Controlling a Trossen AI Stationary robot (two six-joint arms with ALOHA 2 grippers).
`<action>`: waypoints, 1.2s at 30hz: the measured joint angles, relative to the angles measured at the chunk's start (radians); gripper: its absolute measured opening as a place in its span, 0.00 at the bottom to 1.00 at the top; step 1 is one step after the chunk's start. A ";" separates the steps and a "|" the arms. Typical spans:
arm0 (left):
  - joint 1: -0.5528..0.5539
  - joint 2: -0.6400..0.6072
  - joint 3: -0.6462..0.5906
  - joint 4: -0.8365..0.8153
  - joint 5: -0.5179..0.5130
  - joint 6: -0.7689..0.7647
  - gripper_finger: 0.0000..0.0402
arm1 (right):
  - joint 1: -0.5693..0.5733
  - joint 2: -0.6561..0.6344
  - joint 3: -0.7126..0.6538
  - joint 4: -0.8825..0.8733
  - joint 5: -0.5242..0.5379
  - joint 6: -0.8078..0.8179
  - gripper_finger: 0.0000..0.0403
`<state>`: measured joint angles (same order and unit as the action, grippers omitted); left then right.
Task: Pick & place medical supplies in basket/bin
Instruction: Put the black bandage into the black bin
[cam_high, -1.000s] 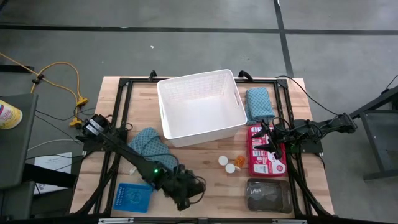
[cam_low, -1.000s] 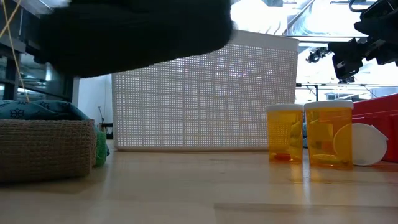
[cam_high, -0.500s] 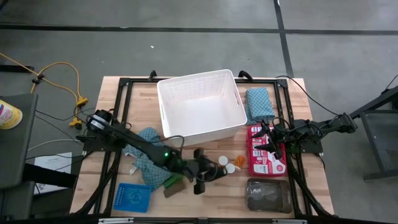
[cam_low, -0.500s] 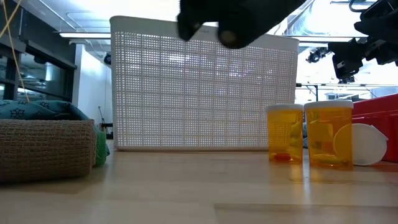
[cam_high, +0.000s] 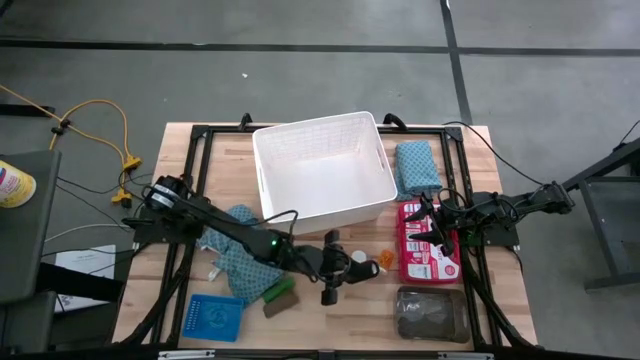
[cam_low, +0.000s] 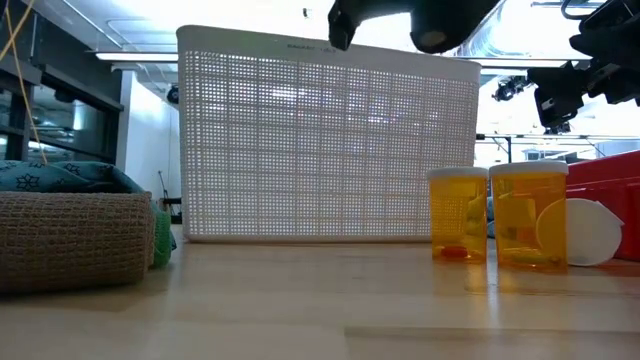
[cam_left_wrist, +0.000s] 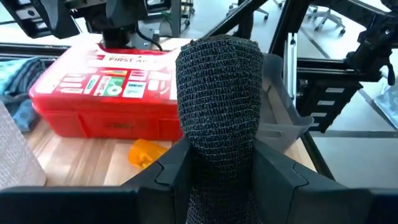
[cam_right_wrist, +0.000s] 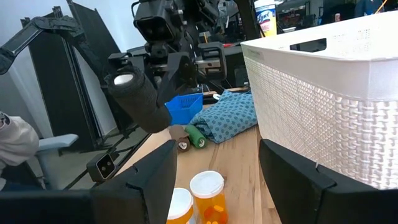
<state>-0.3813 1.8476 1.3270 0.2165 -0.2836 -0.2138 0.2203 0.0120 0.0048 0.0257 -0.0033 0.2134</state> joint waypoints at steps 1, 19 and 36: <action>0.000 0.001 0.000 0.003 0.000 0.000 0.31 | 0.000 0.000 0.000 0.000 0.000 0.000 0.54; -0.004 0.002 0.000 0.042 0.000 -0.003 0.31 | 0.000 0.000 0.000 0.000 0.000 0.000 0.54; -0.008 0.002 -0.001 0.054 0.000 -0.015 0.31 | 0.000 0.000 0.000 0.042 0.001 0.104 0.54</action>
<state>-0.3893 1.8498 1.3258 0.2703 -0.2836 -0.2287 0.2203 0.0124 0.0048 0.0678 -0.0025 0.3177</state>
